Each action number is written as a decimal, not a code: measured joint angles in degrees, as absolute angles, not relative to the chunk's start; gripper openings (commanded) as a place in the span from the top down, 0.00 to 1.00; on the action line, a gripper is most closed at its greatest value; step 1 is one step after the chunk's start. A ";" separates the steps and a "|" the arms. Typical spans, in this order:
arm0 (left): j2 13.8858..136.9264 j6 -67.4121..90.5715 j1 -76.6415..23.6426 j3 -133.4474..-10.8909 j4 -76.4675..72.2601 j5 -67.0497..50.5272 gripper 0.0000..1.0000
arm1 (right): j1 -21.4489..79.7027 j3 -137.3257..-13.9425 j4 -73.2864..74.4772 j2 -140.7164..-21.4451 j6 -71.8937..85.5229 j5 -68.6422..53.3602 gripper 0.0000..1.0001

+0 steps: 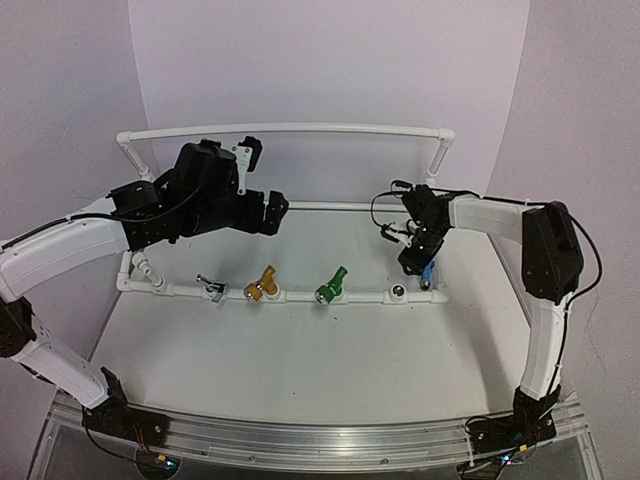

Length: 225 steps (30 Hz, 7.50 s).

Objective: Install the water faucets
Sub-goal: Pick up the water faucet from the center of the board, then pass from the right arm to the left, then pass from the left arm to the right, then screw the water faucet onto the adaptor.

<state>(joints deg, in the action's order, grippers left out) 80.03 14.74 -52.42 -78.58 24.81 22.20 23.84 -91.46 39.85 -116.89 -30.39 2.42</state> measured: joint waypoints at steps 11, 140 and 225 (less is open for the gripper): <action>80.03 14.37 -52.42 -79.27 24.11 21.87 0.00 | 21.82 -101.07 39.45 -128.32 -44.83 4.16 0.46; 76.66 27.09 -48.91 -74.46 -15.00 -42.30 1.00 | 40.18 -119.59 33.98 -99.09 14.90 -71.48 0.64; 71.13 33.07 -48.73 -80.09 28.49 11.82 0.00 | 33.80 -73.91 36.70 -98.49 -81.52 -2.33 1.00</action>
<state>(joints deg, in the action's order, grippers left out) 71.13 33.07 -48.73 -80.09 28.49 11.82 33.80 -73.91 36.70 -98.49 -81.52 -2.33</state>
